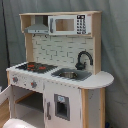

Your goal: Play with the kitchen

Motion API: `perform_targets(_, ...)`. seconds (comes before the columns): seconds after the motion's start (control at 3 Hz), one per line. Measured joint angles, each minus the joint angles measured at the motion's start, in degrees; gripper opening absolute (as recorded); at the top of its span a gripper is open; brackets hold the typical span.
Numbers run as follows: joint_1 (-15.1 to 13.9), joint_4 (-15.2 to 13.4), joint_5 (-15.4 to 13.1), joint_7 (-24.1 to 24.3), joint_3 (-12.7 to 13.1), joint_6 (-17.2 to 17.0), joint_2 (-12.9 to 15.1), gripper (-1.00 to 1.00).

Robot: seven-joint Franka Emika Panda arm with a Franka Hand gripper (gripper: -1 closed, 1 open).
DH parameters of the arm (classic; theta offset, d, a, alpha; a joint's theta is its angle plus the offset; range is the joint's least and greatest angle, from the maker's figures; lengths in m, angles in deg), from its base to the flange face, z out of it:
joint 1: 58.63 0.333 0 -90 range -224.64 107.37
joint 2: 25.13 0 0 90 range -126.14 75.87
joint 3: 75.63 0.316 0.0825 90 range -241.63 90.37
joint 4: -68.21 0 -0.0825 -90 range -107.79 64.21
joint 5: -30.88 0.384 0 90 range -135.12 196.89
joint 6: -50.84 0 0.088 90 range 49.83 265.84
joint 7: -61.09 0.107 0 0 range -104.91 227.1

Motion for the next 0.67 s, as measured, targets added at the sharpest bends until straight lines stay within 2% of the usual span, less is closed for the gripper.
perform_targets(0.67, 5.79, -3.48, 3.9, 3.17, 5.27, -5.13, -5.66, 1.0)
